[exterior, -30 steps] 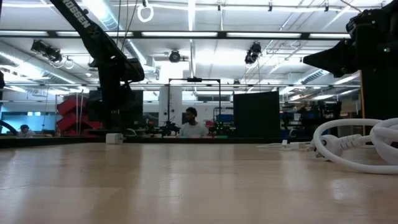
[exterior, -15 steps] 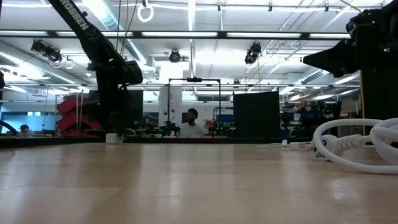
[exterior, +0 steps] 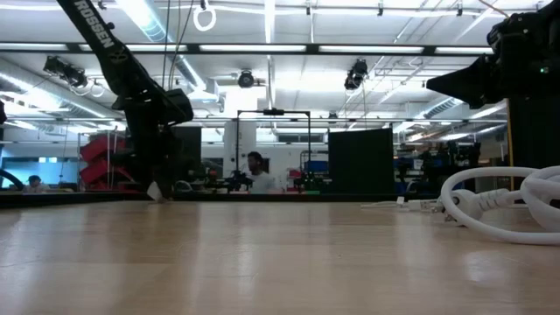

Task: Insert USB
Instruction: Insert the USB cable into the charger adapter

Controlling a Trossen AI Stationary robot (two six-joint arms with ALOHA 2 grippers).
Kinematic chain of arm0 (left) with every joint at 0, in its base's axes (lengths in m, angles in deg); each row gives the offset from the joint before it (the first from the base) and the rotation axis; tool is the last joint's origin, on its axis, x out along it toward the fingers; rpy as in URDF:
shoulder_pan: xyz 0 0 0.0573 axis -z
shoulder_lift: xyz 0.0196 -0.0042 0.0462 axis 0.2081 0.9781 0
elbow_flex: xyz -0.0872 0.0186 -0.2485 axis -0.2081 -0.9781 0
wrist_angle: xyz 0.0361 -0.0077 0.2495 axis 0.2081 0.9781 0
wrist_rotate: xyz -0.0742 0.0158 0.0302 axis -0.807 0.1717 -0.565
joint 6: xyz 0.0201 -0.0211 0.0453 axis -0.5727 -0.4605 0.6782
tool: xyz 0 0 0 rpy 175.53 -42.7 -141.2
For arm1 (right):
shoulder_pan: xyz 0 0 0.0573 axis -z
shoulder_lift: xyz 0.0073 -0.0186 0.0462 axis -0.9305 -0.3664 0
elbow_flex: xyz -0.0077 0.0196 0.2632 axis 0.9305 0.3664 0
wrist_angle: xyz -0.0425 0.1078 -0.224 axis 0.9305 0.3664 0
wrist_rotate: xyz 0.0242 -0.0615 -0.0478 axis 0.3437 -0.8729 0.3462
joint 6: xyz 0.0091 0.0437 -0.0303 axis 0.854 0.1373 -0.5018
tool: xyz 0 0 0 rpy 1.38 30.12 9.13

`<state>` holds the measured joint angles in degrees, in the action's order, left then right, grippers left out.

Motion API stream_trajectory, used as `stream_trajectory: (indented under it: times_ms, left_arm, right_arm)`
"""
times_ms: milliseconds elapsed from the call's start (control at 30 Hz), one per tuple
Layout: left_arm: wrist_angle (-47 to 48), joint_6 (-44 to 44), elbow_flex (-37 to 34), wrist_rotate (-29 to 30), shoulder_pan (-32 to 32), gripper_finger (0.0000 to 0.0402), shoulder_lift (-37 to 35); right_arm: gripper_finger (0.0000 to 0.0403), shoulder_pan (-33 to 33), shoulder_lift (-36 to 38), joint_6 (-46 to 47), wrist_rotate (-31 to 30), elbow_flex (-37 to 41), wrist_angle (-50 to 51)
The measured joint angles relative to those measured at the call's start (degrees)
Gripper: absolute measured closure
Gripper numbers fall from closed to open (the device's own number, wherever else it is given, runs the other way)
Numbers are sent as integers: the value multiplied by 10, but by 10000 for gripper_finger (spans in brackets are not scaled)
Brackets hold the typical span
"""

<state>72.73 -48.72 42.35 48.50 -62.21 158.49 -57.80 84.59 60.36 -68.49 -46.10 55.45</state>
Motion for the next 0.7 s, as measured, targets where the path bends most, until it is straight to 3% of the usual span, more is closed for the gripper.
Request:
stream_trajectory:
  times_ms: [133,400,533,700]
  left_arm:
    - [-1,8,0,-29,0,242,-2]
    - [27,9,-6,-222,45,242,-63]
    - [1,26,-4,-291,122,242,-99]
    - [-83,26,-4,-298,266,242,-114]
  right_arm:
    - [374,0,0,0,0,0,0]
    - [362,0,0,0,0,0,0]
    - [364,0,0,0,0,0,-1]
    - [372,0,0,0,0,0,-4]
